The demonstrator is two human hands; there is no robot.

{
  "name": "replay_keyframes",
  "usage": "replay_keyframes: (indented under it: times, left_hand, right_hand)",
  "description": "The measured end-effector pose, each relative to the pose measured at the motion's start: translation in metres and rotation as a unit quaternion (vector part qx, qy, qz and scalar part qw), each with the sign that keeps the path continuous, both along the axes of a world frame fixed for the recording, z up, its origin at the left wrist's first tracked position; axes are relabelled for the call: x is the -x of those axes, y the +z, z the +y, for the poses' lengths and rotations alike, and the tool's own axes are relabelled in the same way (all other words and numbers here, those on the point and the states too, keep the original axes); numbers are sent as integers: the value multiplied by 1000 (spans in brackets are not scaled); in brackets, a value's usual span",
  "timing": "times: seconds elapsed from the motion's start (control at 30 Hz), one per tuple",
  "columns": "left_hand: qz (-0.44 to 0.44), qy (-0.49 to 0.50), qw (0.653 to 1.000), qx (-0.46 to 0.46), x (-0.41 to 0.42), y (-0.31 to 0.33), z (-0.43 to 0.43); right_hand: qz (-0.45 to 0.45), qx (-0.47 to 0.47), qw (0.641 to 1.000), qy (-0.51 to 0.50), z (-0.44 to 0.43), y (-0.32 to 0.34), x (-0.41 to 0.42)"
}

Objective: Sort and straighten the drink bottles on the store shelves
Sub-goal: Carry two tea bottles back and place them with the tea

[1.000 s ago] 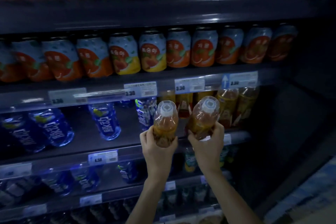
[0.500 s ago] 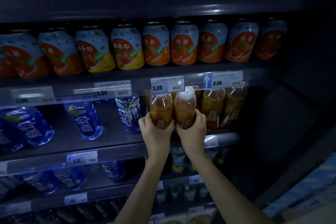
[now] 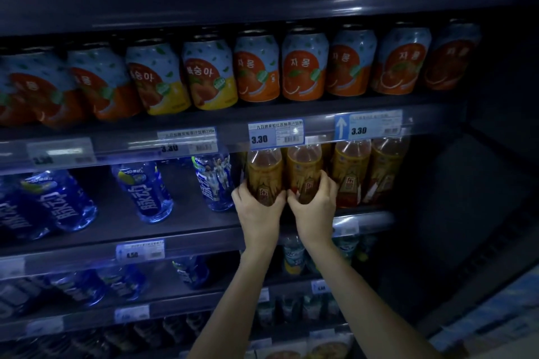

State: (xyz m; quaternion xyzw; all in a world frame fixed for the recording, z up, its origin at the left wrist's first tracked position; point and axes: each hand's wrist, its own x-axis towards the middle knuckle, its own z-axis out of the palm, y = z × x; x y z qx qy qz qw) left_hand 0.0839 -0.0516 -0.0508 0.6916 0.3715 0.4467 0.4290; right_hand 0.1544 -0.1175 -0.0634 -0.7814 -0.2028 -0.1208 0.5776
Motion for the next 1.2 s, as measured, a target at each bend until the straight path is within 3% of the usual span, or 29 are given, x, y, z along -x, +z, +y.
replay_keyframes:
  times: [0.23,0.7,1.2]
  left_hand:
    - [54,-19,998,-23,12,-9,6]
    - [64,-14,997,-34,3,-6,-5]
    - [55,-26,998,-17,-7,-2,-15]
  right_hand:
    - [-22,7,999,-33,-7,-7,7]
    - [-2,61,995,-85,-10,-1,9]
    - [7,42,993,-108,-12,0,12]
